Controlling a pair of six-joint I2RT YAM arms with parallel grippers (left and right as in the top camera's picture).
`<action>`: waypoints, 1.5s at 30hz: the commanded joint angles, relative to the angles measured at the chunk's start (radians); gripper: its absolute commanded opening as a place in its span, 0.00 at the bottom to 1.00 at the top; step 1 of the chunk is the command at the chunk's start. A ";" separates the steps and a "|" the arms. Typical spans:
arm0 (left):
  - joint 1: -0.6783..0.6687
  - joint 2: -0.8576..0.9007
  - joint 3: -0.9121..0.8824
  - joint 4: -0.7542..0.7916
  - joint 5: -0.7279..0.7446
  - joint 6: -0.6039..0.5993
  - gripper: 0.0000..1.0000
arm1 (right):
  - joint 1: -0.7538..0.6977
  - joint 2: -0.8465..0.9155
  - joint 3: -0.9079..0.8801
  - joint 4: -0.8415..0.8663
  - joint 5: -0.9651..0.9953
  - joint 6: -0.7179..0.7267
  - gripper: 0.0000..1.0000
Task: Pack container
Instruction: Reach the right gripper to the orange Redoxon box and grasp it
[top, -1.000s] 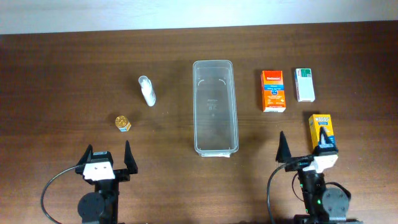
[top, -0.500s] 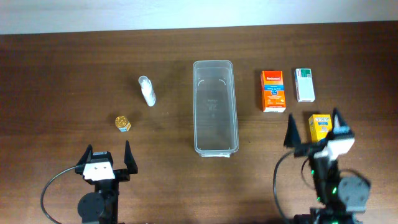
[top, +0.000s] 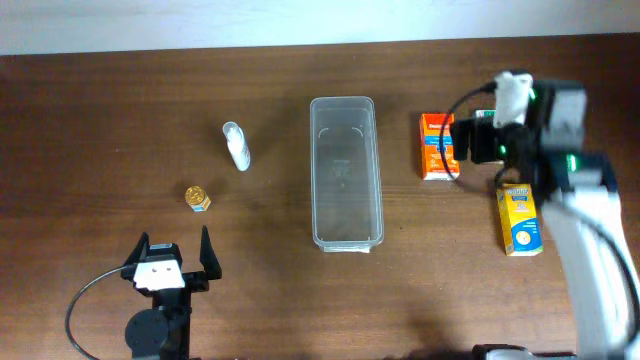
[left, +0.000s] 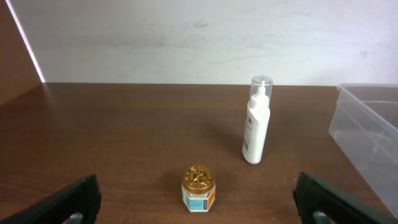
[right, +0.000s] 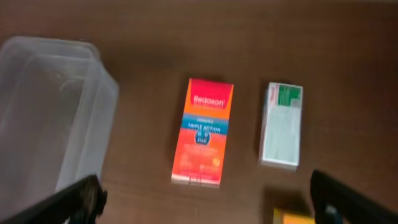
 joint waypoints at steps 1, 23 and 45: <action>0.003 -0.006 -0.009 0.006 -0.007 0.016 1.00 | 0.005 0.153 0.140 -0.113 -0.005 -0.010 0.98; 0.003 -0.006 -0.009 0.006 -0.007 0.015 1.00 | 0.044 0.397 0.166 0.018 -0.006 0.210 0.98; 0.003 -0.006 -0.009 0.006 -0.007 0.015 1.00 | 0.052 0.512 0.161 0.047 0.076 0.055 0.98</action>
